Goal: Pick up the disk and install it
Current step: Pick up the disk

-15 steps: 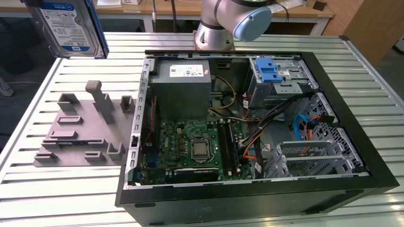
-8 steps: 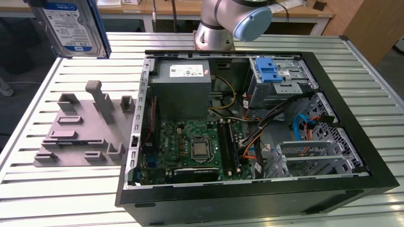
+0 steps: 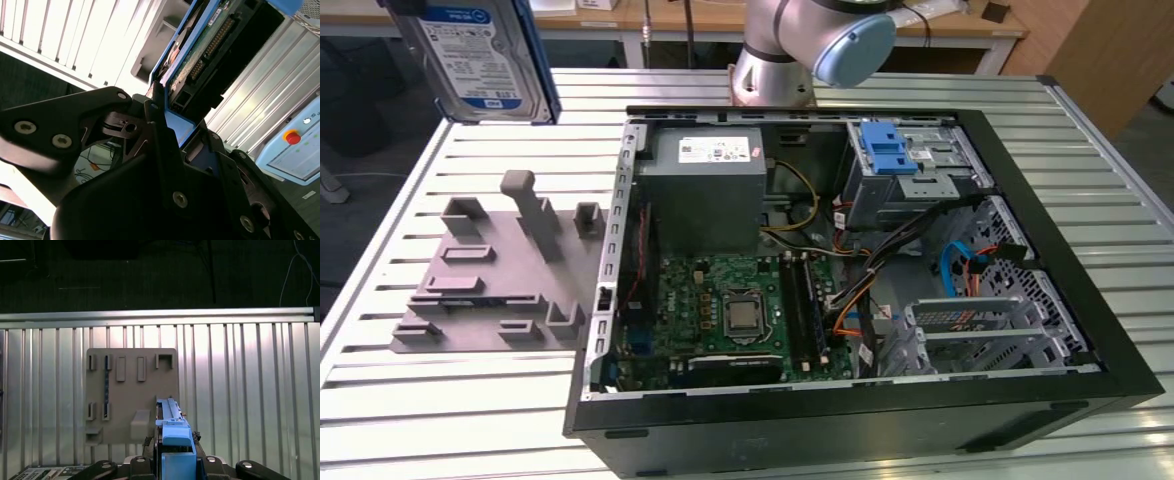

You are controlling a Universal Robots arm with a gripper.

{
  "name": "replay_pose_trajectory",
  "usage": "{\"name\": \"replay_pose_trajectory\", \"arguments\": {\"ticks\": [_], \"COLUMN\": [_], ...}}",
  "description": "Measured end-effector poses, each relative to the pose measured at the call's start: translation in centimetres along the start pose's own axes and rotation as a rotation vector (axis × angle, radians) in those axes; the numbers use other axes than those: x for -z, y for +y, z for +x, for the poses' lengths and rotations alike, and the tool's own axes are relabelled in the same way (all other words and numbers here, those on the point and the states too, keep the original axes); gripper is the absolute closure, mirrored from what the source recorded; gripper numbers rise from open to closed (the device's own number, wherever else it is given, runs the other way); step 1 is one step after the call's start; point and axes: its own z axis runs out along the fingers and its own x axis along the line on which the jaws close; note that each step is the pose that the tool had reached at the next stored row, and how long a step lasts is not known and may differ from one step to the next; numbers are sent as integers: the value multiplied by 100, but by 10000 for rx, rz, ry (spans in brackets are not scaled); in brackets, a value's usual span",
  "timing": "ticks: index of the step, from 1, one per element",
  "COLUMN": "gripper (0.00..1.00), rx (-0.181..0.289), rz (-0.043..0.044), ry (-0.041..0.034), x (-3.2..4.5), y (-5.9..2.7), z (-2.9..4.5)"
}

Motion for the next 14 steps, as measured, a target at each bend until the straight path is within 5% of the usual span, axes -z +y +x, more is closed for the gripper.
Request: {"name": "replay_pose_trajectory", "arguments": {"ticks": [14], "gripper": [63], "rx": [0], "rz": [0], "ry": [0], "x": [4], "y": [-97], "z": [14]}}
